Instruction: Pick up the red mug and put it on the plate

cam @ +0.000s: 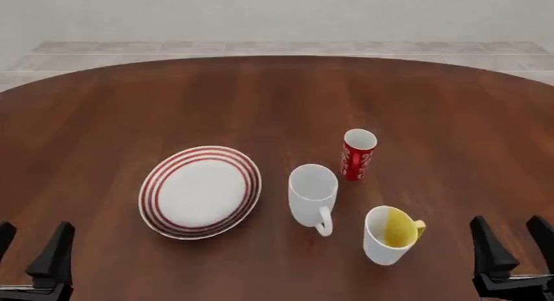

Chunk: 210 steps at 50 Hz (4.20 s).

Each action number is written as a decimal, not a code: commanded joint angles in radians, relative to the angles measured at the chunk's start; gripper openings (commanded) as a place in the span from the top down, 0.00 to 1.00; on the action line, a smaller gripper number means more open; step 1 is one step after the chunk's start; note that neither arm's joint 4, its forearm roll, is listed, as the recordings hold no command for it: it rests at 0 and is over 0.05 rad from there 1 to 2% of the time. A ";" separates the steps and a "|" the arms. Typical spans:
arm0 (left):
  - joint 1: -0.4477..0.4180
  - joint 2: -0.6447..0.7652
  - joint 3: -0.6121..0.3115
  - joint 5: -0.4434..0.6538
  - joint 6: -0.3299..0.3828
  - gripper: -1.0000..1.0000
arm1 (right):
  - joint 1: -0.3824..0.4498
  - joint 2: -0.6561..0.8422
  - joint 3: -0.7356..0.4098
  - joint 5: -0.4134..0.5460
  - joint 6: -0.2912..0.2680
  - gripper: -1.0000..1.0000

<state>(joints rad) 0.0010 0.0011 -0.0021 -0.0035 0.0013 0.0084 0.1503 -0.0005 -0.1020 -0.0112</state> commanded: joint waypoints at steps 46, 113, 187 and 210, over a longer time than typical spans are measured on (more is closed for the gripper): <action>0.001 0.000 0.002 -0.003 0.003 0.00 | 0.179 0.392 -0.504 0.065 0.127 0.00; 0.017 0.001 0.000 -0.013 -0.016 0.00 | 0.245 1.357 -0.995 0.081 0.314 0.00; 0.031 -0.001 -0.007 -0.021 -0.043 0.00 | 0.249 1.434 -0.909 0.031 0.282 0.00; 0.031 -0.001 -0.003 -0.026 -0.050 0.00 | 0.241 1.470 -0.882 0.004 0.310 0.00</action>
<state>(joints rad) 0.0320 0.0005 -0.0054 -0.0286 -0.0463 0.2519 1.6120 -0.8995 -0.0867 0.2881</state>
